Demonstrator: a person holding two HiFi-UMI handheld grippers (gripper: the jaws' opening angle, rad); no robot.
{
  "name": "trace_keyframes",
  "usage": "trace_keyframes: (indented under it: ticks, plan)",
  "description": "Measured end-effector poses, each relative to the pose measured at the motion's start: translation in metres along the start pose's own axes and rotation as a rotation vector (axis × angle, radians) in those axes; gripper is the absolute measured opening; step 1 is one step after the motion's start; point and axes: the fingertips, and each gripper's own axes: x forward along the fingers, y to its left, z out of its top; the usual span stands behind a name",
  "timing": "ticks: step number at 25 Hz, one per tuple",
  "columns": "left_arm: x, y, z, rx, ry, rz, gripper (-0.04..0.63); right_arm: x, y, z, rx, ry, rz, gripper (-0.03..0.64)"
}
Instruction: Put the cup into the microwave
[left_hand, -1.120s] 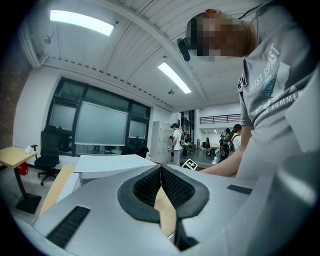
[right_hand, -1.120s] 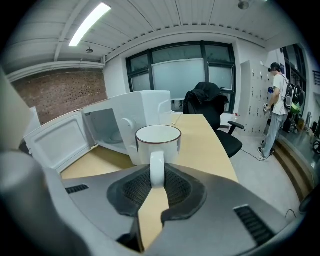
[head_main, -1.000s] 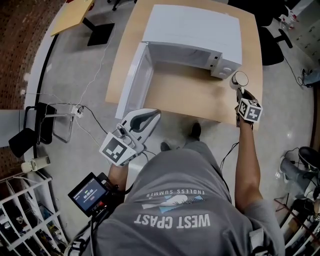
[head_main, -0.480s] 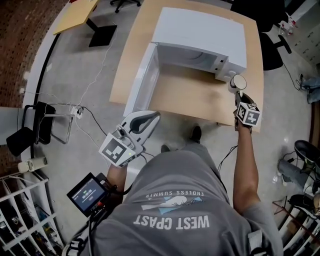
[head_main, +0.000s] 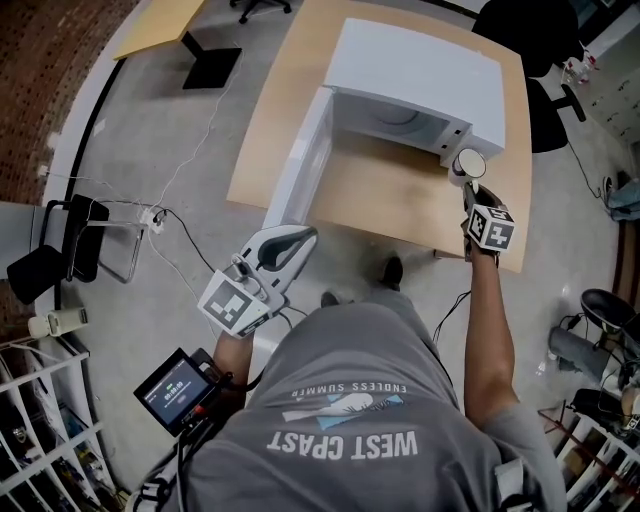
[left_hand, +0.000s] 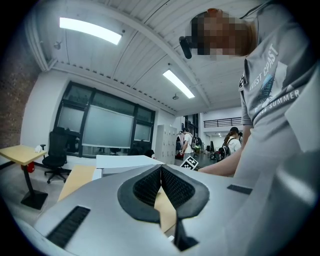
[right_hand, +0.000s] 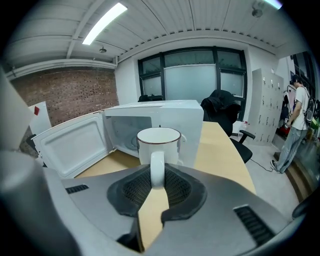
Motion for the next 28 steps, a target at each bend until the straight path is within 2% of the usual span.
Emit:
trace_keyframes:
  ticks: [4,7,20,28]
  plan:
    - [-0.048,0.013,0.026,-0.018,-0.017,0.002,0.020,-0.022,0.050,0.034,-0.032,-0.001,0.002,0.067]
    - [-0.072,0.017,0.029,-0.021,-0.023,0.006,0.020,-0.026,0.076,0.044,-0.047,-0.009,0.010,0.067]
    - [-0.093,0.023,0.011,-0.020,-0.040,0.031,0.020,0.007,0.108,0.066,-0.053,-0.035,0.053,0.067]
    - [-0.093,0.051,0.014,-0.057,-0.028,0.126,0.020,0.068,0.129,0.075,-0.056,0.020,0.119,0.067]
